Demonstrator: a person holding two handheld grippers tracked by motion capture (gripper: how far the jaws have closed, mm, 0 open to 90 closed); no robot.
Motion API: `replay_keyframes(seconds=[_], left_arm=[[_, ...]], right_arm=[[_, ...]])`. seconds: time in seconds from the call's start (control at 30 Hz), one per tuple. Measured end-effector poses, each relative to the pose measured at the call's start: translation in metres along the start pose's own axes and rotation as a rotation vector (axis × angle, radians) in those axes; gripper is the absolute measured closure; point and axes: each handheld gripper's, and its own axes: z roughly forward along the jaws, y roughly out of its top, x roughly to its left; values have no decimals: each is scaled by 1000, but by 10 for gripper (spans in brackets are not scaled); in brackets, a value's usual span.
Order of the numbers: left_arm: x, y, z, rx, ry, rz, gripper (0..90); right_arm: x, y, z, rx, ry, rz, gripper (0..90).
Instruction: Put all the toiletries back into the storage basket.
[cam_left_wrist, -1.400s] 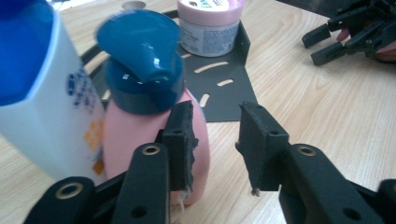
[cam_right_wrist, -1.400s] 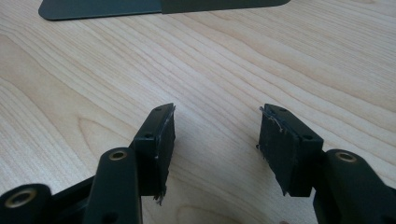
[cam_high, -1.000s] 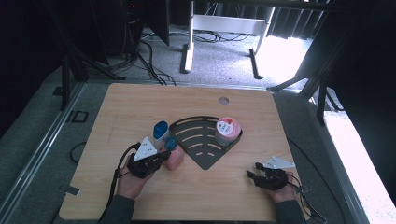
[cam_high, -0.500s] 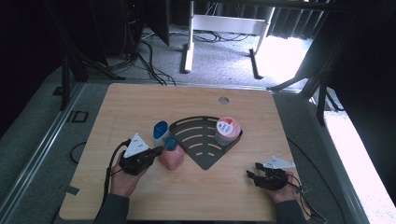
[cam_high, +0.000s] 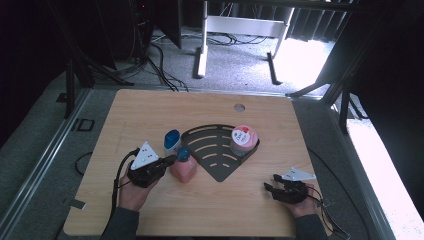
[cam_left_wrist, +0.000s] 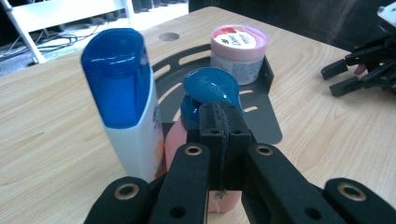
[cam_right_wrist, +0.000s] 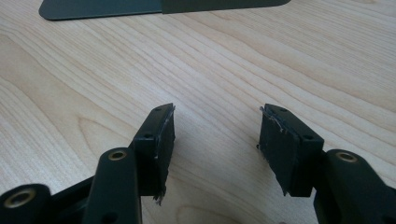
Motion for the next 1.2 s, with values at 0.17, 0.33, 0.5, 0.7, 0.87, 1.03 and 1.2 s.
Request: replay_keyframes(seconds=[0.17,0.33,0.5,0.7,0.87,1.03,1.2], left_arm=[[-7,0,1,-3,-23,12,899],[-15,2,7,-10,-67,13,898],[-23,5,19,-11,-96,18,897],[-31,12,30,-15,-121,30,887],[-32,11,27,-18,-111,35,795],[-24,1,18,-27,-47,-14,680],[-21,-1,24,1,-36,-16,597]], right_arm=[[0,0,0,0,0,1,448],[0,0,0,1,1,1,447],[0,0,0,1,1,1,446],[0,0,0,1,2,0,444],[0,0,0,1,2,0,443],[0,0,0,1,2,-2,441],[0,0,0,1,3,-2,441]])
